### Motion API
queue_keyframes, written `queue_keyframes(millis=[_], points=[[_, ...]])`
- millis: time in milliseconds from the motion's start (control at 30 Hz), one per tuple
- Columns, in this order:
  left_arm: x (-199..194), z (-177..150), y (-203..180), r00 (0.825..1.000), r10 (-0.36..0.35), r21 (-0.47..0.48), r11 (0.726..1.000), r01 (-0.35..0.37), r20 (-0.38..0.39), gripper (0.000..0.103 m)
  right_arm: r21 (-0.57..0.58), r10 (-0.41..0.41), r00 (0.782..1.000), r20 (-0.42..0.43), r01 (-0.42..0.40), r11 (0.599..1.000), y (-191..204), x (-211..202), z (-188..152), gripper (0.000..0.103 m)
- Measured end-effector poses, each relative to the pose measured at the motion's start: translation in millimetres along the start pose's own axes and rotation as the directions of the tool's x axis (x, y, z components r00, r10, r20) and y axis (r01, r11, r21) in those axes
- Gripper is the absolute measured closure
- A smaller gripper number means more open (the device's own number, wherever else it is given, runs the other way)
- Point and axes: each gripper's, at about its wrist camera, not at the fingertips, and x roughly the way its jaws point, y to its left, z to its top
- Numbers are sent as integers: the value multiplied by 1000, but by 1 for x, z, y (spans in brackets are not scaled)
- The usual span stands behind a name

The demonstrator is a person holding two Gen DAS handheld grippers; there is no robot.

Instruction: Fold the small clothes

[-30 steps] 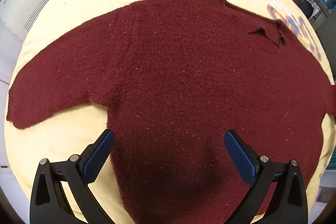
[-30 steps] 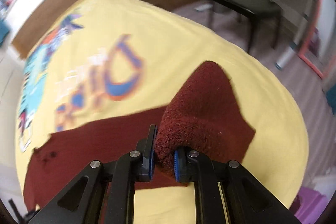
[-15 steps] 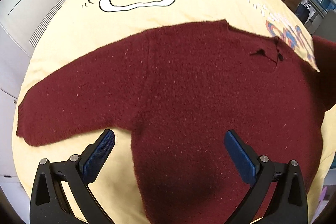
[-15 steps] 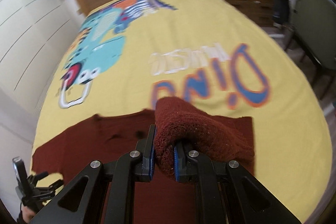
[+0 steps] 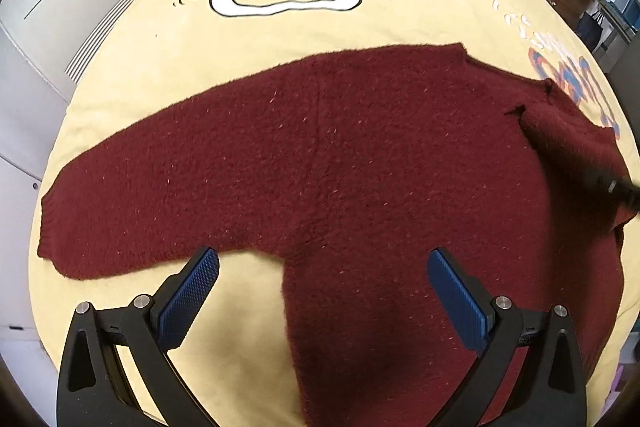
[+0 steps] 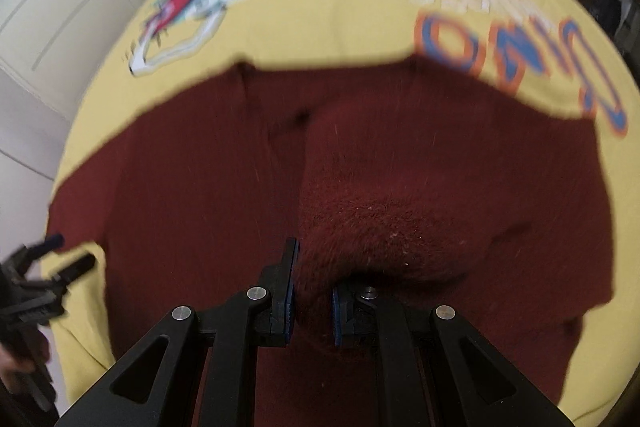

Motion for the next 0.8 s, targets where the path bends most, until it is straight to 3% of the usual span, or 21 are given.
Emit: queue_keyframes(millis=[133,333,400,467,500,800], points=[[5,-5,2,1000,-12,-3,1000,12,-21,1,2,-24,998,-55,24,1000,-9,20,-21,89],[10,-6,-2,998,-40,-13,999,39,-49,1,15,-39,998,-57,39,999,-17,24,-24,85],[10,-6,-4,997,-51,-11,999,51,-51,1,3,-73,997,-38,73,997,-14,15,-22,72],[7,-5,-5,997,-50,-5,999,50,-51,1,-20,-106,994,-5,106,994,-15,1,-23,32],[6,-5,-6,998,-46,-2,999,46,-49,1,-32,-116,993,7,116,993,-16,-5,-25,25],[1,-4,-30,997,-66,73,995,69,-45,1,7,-213,976,43,213,977,-78,-43,-57,17]])
